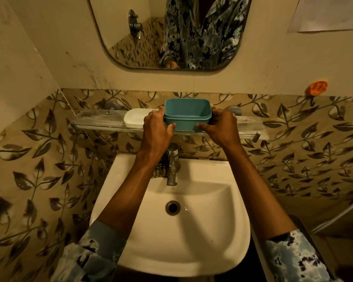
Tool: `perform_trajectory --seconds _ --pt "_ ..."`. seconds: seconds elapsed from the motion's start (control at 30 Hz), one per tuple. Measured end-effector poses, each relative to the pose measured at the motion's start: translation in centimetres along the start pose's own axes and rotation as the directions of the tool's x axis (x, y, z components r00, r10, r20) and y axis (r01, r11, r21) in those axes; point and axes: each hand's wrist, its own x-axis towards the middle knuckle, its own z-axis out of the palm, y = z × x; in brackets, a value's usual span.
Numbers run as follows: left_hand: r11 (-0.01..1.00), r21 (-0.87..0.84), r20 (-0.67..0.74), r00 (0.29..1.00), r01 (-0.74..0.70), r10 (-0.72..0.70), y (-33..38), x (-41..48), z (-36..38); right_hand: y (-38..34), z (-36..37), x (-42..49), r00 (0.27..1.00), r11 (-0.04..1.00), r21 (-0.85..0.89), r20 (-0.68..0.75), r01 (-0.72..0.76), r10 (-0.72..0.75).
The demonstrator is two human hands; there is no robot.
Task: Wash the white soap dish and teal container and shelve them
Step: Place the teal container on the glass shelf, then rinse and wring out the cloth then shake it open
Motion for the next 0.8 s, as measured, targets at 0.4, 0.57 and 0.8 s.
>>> perform_trajectory --seconds 0.4,0.57,0.8 --pt "0.997 0.004 -0.098 0.992 0.074 -0.073 0.5 -2.9 -1.2 0.4 0.6 -2.0 0.983 0.993 -0.118 -0.184 -0.029 0.007" --pt "0.982 -0.043 -0.18 0.965 0.184 -0.188 -6.5 -10.8 1.2 4.1 3.0 -8.7 0.887 0.973 -0.157 -0.405 0.172 -0.222" --pt "0.885 0.29 0.215 0.876 0.365 -0.431 -16.7 -12.5 6.8 12.2 7.3 -15.6 0.994 0.976 -0.189 -0.028 -0.11 0.107"
